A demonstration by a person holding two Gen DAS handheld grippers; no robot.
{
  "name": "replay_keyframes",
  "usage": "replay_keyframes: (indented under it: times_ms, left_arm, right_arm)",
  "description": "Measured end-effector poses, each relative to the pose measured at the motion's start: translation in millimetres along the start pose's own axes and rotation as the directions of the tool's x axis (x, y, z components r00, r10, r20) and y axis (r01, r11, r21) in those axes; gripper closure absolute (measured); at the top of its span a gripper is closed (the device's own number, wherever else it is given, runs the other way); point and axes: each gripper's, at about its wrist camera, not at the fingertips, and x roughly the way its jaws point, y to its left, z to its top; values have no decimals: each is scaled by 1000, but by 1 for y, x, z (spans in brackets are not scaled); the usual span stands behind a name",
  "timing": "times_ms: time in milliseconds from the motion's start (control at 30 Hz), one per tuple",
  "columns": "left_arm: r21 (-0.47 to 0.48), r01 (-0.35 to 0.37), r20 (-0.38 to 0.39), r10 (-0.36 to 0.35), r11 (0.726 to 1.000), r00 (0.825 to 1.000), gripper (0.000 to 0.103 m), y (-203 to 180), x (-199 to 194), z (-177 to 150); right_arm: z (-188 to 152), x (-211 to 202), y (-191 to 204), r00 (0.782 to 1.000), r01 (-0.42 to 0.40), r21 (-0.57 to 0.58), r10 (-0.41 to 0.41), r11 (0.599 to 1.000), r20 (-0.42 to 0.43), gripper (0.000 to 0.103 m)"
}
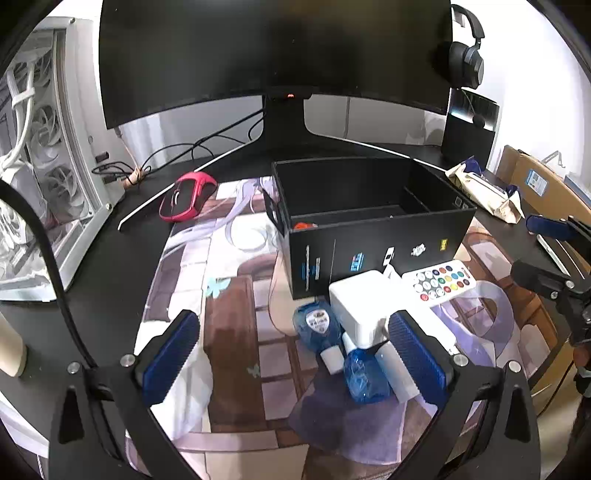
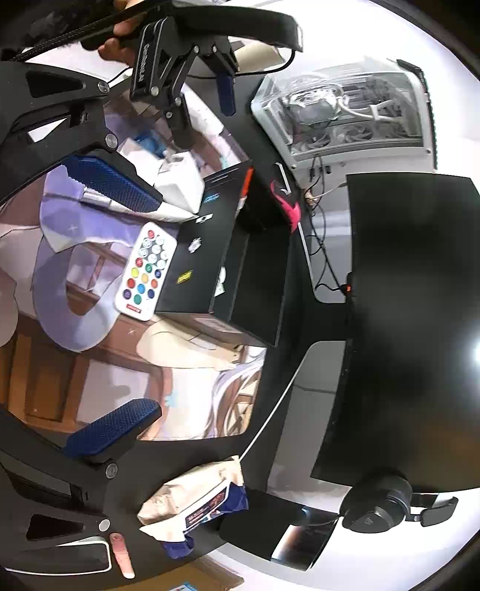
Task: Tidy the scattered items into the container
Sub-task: 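Withdraw both grippers up and out of the black box, then position the right gripper around the white remote with coloured buttons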
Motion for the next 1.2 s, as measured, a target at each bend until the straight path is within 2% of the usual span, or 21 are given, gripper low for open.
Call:
replay_keyframes:
  times_ms: [400,633,767,967,1200]
  left_arm:
    - [-14,27,-15,-27,1000,1000,0,5,-10,-14]
    - [-12,26,-44,-27,1000,999,0,7,-1,-18]
    - [-6,18,-50,-18,1000,999,0,7,2,-19]
    - [-13,20,-49,-20,1000,999,0,10,1,-19]
    - [-21,22,-51,-23,1000,998,0,14,1,-19]
  right_arm:
    - [-11,6,4,999,0,10,1,1000,-38,0]
    - [-17,9,12,999,-10,21,11,1000,-48,0]
    - [-17,21,10,997,10,18,-9,1000,-73,0]
    - [-17,39,1,993,12,86,-2,996,-121,0]
    - [-13,55,8,988,18,83,-5,996,-153,0]
